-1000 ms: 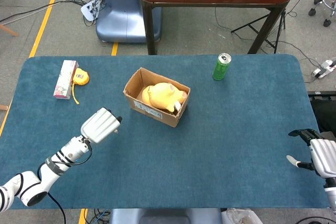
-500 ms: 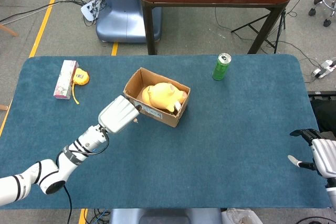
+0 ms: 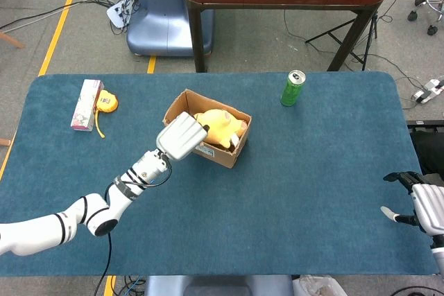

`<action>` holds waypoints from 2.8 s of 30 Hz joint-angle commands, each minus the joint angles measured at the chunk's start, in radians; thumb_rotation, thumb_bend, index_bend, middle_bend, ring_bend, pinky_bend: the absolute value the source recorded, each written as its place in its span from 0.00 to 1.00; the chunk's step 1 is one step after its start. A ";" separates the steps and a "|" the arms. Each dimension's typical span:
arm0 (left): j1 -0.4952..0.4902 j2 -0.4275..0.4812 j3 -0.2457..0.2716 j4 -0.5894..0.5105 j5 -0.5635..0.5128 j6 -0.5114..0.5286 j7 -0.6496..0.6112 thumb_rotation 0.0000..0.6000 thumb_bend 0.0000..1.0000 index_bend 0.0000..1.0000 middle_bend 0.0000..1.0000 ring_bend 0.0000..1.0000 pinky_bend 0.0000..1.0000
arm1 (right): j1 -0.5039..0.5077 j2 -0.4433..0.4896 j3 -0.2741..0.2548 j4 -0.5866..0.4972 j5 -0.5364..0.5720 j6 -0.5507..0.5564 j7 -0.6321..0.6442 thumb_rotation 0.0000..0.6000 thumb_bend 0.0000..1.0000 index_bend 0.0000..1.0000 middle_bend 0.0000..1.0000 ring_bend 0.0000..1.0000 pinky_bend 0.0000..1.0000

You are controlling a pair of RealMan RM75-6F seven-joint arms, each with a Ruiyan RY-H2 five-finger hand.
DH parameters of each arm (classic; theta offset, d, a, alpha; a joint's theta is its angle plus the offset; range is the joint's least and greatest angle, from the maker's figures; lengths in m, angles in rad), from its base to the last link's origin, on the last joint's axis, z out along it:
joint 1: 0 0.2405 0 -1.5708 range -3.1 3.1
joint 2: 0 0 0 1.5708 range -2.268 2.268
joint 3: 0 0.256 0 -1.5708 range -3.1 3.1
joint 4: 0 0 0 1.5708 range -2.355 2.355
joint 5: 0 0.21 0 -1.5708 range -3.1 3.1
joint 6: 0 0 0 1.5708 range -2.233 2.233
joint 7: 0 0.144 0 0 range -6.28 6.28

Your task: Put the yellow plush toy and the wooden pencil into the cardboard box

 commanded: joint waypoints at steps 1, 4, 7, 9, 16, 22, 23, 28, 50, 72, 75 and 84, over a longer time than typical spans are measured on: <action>-0.026 -0.041 -0.018 0.042 -0.039 -0.007 0.008 1.00 0.24 0.68 0.87 0.81 0.95 | 0.002 0.003 -0.003 -0.004 0.000 -0.007 -0.003 1.00 0.15 0.35 0.36 0.24 0.47; -0.037 -0.064 -0.015 0.067 -0.055 -0.010 0.012 1.00 0.24 0.67 0.87 0.80 0.95 | 0.003 0.004 -0.003 -0.005 -0.001 -0.007 0.000 1.00 0.15 0.35 0.36 0.24 0.47; -0.047 -0.085 -0.006 0.098 -0.062 -0.012 0.013 1.00 0.24 0.67 0.87 0.80 0.95 | 0.003 0.005 -0.003 -0.003 -0.001 -0.008 0.006 1.00 0.15 0.35 0.36 0.24 0.47; -0.053 -0.099 -0.003 0.119 -0.065 -0.010 0.007 1.00 0.24 0.65 0.86 0.80 0.95 | 0.003 0.006 -0.003 -0.002 -0.001 -0.008 0.009 1.00 0.15 0.35 0.36 0.24 0.47; -0.066 -0.121 0.002 0.147 -0.086 -0.003 0.013 1.00 0.24 0.40 0.86 0.79 0.95 | 0.004 0.008 -0.003 0.000 -0.001 -0.010 0.017 1.00 0.15 0.35 0.36 0.24 0.47; -0.066 -0.118 0.022 0.138 -0.071 0.020 0.034 1.00 0.24 0.24 0.86 0.79 0.95 | 0.003 0.009 -0.004 -0.001 -0.006 -0.007 0.021 1.00 0.15 0.35 0.36 0.24 0.47; -0.063 -0.115 0.027 0.130 -0.066 0.027 0.037 1.00 0.24 0.24 0.86 0.79 0.95 | 0.003 0.010 -0.004 -0.001 -0.007 -0.006 0.021 1.00 0.15 0.35 0.36 0.24 0.47; -0.029 -0.071 0.049 0.043 -0.056 0.071 0.073 1.00 0.24 0.24 0.86 0.79 0.95 | 0.001 0.010 -0.006 -0.002 -0.012 -0.002 0.020 1.00 0.14 0.35 0.36 0.24 0.47; 0.350 0.253 0.261 -0.495 -0.198 0.340 0.231 1.00 0.24 0.25 0.74 0.65 0.90 | -0.022 0.000 0.007 -0.020 -0.001 0.057 -0.042 1.00 0.15 0.35 0.37 0.24 0.47; 0.804 0.234 0.484 -0.389 0.010 0.686 -0.035 1.00 0.24 0.30 0.49 0.43 0.61 | -0.038 -0.041 -0.039 -0.056 -0.139 0.118 -0.156 1.00 0.14 0.35 0.37 0.24 0.47; 0.823 0.246 0.479 -0.381 -0.007 0.668 -0.061 1.00 0.24 0.30 0.49 0.43 0.61 | -0.037 -0.042 -0.042 -0.058 -0.142 0.114 -0.164 1.00 0.14 0.35 0.37 0.24 0.47; 0.840 0.263 0.423 -0.356 -0.042 0.620 -0.119 1.00 0.24 0.30 0.48 0.43 0.60 | -0.025 -0.036 -0.037 -0.048 -0.128 0.093 -0.141 1.00 0.14 0.35 0.37 0.24 0.47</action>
